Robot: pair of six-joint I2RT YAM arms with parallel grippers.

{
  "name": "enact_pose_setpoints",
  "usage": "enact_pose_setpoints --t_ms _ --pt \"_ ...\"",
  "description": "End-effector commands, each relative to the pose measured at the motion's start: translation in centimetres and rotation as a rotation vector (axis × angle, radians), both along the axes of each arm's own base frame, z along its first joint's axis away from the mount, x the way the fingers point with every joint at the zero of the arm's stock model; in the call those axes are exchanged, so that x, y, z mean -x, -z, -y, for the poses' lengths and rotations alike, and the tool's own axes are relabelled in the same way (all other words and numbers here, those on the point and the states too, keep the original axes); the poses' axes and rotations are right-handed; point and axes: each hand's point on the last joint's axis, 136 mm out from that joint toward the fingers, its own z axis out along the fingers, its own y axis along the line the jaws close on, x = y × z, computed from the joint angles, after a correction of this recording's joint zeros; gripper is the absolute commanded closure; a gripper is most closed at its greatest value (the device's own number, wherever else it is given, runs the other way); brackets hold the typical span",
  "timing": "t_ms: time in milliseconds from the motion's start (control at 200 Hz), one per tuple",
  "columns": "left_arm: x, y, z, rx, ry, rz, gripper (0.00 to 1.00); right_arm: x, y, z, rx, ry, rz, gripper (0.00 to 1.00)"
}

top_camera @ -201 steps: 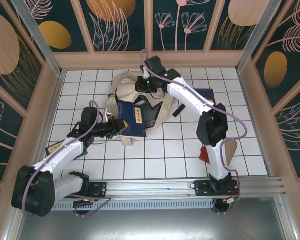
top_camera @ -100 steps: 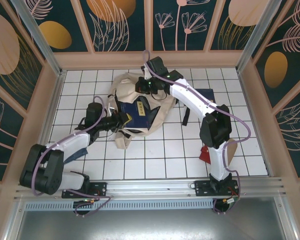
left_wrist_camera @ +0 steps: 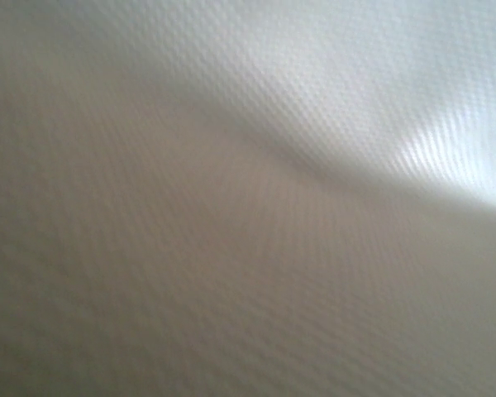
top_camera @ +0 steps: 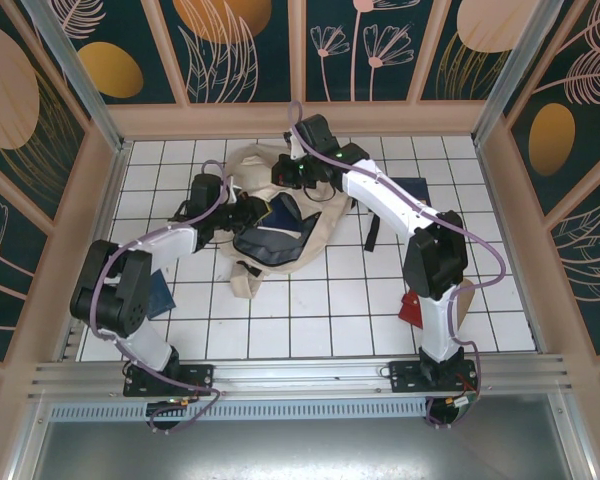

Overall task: Pack the student bag
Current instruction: Place the book in the student bag.

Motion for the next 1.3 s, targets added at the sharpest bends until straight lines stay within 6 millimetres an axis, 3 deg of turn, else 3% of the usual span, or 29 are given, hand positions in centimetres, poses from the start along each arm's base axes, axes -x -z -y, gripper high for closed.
enact_pose_setpoints --t_ms 0,135,270,330,350,430,480,771,1036,1291 --pt "-1.9 1.9 -0.7 -0.092 -0.037 0.025 0.92 0.7 -4.8 -0.1 -0.096 -0.012 0.07 1.0" --pt "-2.8 3.2 -1.9 -0.158 -0.105 0.028 0.88 0.5 -4.5 0.1 -0.089 0.0 0.068 1.0" --pt "-3.2 2.9 -3.5 -0.214 -0.187 0.057 0.86 0.4 -4.1 0.0 -0.085 0.002 0.063 1.0" --pt "-3.1 3.2 -4.0 -0.23 -0.208 0.057 0.79 0.4 -4.0 0.0 -0.083 0.003 0.06 1.0" --pt "-3.2 2.0 -4.1 -0.221 -0.218 0.085 0.78 0.4 -3.9 0.0 -0.082 0.003 0.059 1.0" --pt "-2.9 1.7 -4.3 -0.221 -0.229 0.089 0.69 0.4 -3.8 0.0 -0.082 0.004 0.058 1.0" --pt "-2.5 1.8 -4.3 -0.22 -0.227 0.074 0.58 0.3 -3.7 0.0 -0.083 0.007 0.058 1.0" --pt "2.3 3.2 -5.6 -0.319 -0.265 -0.058 0.42 0.4 -3.4 0.0 -0.08 0.005 0.055 1.0" --pt "5.2 4.9 -4.0 -0.342 -0.239 -0.115 0.42 0.4 -3.0 0.0 -0.082 0.007 0.046 1.0" --pt "4.1 6.8 -2.3 -0.335 -0.175 -0.139 0.45 0.7 -2.9 0.2 -0.083 0.011 0.042 1.0"
